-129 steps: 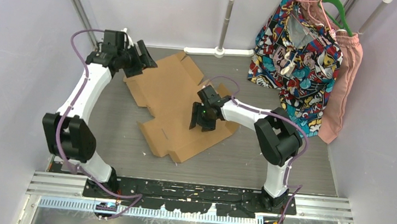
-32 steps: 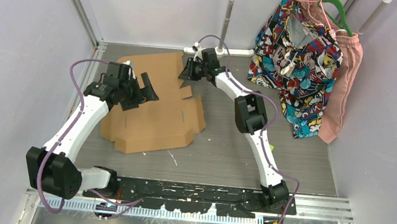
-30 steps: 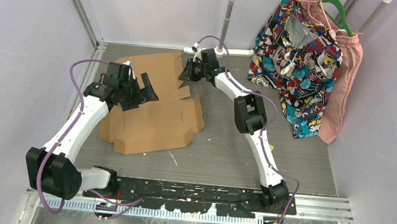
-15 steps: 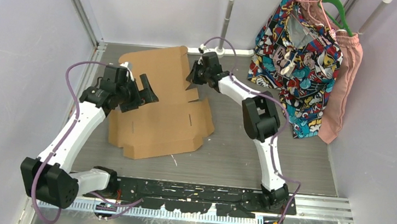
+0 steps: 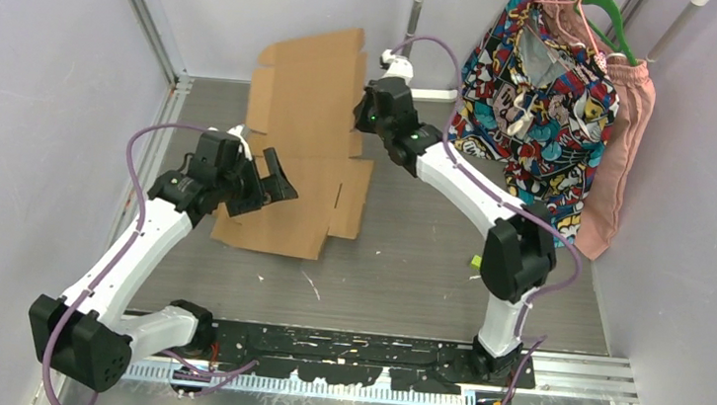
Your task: Fold the paper box
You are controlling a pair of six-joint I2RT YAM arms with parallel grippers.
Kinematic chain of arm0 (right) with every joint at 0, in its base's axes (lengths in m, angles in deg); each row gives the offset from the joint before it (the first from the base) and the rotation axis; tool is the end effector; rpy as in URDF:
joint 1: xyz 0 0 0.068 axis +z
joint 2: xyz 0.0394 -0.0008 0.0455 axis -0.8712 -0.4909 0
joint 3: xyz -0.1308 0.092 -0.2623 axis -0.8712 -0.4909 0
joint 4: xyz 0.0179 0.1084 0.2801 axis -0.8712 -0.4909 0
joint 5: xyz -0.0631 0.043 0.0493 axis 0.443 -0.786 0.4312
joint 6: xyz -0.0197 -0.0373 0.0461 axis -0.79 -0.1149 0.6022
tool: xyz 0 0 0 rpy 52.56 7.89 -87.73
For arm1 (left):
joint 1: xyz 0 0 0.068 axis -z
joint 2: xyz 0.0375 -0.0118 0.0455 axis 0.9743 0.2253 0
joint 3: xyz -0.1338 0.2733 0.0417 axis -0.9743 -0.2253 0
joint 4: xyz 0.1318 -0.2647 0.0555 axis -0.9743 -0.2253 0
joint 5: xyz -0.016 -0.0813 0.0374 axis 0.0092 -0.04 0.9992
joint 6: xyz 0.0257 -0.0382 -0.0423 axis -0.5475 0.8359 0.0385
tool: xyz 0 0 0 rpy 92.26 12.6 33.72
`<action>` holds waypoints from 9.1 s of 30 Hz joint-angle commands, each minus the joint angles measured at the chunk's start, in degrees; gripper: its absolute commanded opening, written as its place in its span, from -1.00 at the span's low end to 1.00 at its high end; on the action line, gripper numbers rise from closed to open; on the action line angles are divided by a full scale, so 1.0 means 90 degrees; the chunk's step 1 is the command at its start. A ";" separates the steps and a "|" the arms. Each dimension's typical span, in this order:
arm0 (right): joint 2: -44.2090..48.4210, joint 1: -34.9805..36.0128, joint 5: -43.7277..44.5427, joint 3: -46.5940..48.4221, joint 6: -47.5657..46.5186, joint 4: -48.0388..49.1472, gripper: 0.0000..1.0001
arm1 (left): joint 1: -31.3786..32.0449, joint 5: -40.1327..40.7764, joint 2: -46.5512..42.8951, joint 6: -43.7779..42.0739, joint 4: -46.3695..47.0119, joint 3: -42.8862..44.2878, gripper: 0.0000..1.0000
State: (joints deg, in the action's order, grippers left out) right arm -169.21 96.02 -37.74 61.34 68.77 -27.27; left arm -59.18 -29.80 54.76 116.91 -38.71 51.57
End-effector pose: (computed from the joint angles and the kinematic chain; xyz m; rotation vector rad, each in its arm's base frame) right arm 0.4282 0.2941 0.3533 -0.0322 1.9455 0.5497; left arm 0.2449 -0.0870 0.3346 -0.3911 2.4058 -0.6782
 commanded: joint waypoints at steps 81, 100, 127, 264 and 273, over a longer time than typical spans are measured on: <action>0.2890 -0.0591 0.1385 -0.4360 0.2269 -0.0720 -0.97 | 0.0988 0.0279 0.0384 0.3640 0.3933 -0.3202 -0.89; 0.3256 -0.0347 0.0466 -0.5232 0.2355 -0.0558 -0.92 | 0.0981 0.0193 0.1297 0.0257 -0.0831 0.1351 -1.00; 0.3675 0.0512 -0.0858 -0.6147 0.2494 -0.0450 -0.02 | 0.1237 0.2860 0.4633 -0.1727 -0.5832 0.6886 -1.00; 0.0087 -0.3837 -0.5538 -0.5360 0.4230 0.5400 -0.23 | 0.3994 0.5709 0.5077 -0.3902 -0.3222 0.5530 -1.00; -0.0903 -0.4034 -0.5842 -0.3752 0.3959 0.5568 -0.20 | 0.4090 0.5785 0.5078 -0.4036 -0.3045 0.5573 -1.00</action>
State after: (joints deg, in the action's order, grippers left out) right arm -172.97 59.65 -86.46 19.37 105.22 16.86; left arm -23.42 23.73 102.53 80.98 -69.10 101.73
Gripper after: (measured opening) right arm 0.398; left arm 0.019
